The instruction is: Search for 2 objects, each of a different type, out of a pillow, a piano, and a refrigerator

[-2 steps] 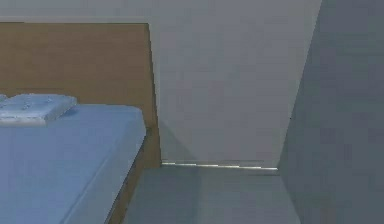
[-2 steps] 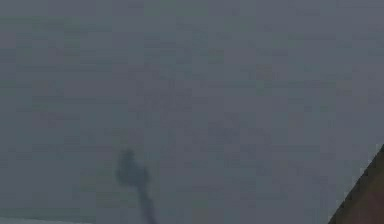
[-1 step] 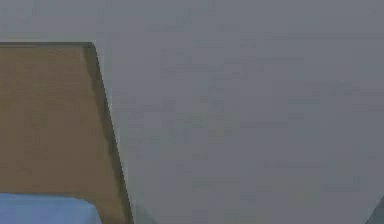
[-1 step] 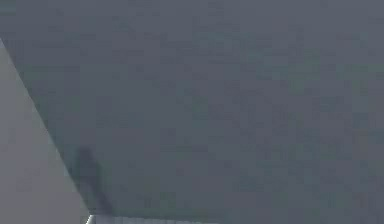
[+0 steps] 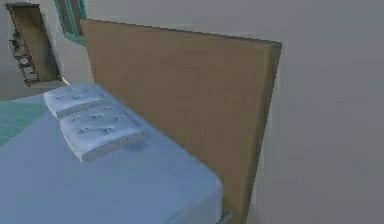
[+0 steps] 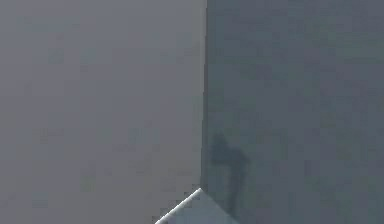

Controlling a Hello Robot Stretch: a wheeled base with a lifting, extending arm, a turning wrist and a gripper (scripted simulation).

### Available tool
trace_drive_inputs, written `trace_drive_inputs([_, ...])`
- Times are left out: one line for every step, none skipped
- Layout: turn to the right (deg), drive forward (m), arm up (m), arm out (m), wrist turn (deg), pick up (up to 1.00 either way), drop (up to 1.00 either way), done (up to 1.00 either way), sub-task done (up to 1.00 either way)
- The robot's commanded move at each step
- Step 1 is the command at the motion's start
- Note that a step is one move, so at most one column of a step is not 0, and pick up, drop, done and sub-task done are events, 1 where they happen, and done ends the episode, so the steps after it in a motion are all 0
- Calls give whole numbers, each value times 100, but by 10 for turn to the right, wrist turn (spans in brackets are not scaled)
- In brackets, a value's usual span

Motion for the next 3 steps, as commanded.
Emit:
trace_drive_inputs([-240,0,0,0,0,0,0,0,0])
trace_drive_inputs([0,0,0,0,0,0,0,0,100])
trace_drive_inputs([-450,0,0,0,0,0,0,0,0])
